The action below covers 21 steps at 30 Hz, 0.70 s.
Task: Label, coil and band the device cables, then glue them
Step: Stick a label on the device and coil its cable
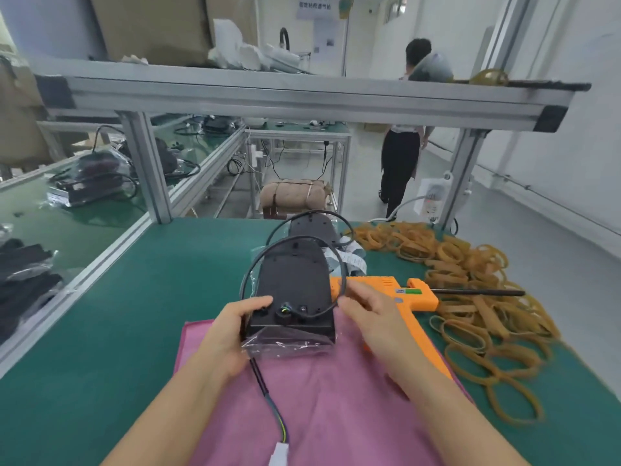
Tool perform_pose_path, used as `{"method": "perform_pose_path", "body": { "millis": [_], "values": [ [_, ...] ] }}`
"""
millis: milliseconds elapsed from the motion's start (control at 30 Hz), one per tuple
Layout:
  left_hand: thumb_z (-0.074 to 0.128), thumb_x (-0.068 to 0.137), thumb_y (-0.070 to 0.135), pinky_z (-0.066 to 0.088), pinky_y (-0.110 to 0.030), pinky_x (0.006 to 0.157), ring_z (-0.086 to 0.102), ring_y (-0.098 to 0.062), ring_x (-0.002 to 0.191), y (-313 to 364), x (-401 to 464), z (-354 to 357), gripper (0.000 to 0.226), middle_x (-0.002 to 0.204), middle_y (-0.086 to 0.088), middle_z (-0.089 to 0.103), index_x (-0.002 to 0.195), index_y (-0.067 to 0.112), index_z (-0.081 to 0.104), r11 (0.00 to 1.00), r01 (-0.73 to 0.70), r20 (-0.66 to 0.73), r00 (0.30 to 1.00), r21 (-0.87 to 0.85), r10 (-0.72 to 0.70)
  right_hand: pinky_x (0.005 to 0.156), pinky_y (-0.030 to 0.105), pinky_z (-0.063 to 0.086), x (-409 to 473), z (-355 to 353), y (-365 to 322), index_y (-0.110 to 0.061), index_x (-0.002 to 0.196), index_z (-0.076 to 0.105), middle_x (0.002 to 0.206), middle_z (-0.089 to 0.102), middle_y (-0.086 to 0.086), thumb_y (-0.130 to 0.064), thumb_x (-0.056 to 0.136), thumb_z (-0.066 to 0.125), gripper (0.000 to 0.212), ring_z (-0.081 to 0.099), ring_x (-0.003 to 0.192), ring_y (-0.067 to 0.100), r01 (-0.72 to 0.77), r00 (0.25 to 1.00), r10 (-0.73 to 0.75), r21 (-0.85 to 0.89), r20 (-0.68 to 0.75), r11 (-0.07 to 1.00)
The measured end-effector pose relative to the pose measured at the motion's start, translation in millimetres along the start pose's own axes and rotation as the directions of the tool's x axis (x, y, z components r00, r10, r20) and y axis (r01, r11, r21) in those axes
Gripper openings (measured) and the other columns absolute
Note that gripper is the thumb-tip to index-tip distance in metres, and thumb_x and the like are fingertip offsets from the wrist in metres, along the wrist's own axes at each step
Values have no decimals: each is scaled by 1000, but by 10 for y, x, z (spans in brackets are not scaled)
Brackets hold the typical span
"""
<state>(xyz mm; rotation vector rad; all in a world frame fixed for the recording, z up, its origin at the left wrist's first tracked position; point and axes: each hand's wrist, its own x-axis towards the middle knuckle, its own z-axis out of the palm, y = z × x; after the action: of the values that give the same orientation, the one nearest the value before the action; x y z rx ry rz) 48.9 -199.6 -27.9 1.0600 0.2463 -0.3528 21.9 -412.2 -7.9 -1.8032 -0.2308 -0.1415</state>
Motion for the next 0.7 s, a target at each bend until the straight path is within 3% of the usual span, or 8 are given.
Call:
{"method": "perform_pose_path", "body": {
  "millis": [67,100,167,233,433,600,700],
  "values": [
    [65,64,12,60,-34,62,71,-28,64,0,-9,-97,19,79,-16,74,77,3,74,999,-22,-35,999,-44,21,103,12,31,78,-46,47,-34,118,63,126,58,-17,5,82,53,54,46,119,-11,52,998,-45,-249,34,967],
    [65,64,13,60,-36,68,70,-28,65,4,-6,-123,20,80,-15,74,79,3,73,998,-35,-58,998,-47,32,113,23,23,137,-75,87,-30,128,57,137,50,-13,2,81,56,57,39,131,-3,69,997,-43,-433,70,899],
    [67,62,14,54,-41,82,69,-29,67,26,10,-117,24,81,-15,73,83,4,72,998,-53,-94,994,-26,50,118,37,10,215,-102,175,-28,142,45,149,37,-9,-10,85,57,61,26,141,10,82,992,16,-733,126,675],
    [67,62,15,51,-43,88,70,-30,68,72,46,-61,26,83,-17,73,84,2,73,999,-51,-93,994,-2,51,113,35,11,261,-72,263,-34,144,39,151,31,-9,-18,91,52,57,22,141,12,97,993,13,-859,120,503],
    [65,65,14,55,-42,81,70,-31,66,248,205,1,20,82,-17,73,80,3,72,1000,-28,-90,996,10,29,100,37,29,297,-164,343,-37,141,35,147,35,-1,-19,98,38,47,34,131,24,-74,992,-85,-970,-95,230],
    [61,76,12,58,-38,55,70,-31,59,286,271,-71,20,72,-15,73,63,6,74,1000,-7,-94,996,-29,5,99,42,35,371,-379,330,-30,144,30,146,37,6,-23,100,35,45,39,125,30,-226,974,-8,-972,-227,69],
    [66,66,12,59,-40,57,71,-32,63,281,222,-61,12,76,-16,73,71,5,74,997,-25,-49,999,-74,22,101,43,36,364,-484,330,-29,144,29,146,36,7,-27,100,38,45,38,127,31,-268,963,46,-963,-267,19]
  ]
}}
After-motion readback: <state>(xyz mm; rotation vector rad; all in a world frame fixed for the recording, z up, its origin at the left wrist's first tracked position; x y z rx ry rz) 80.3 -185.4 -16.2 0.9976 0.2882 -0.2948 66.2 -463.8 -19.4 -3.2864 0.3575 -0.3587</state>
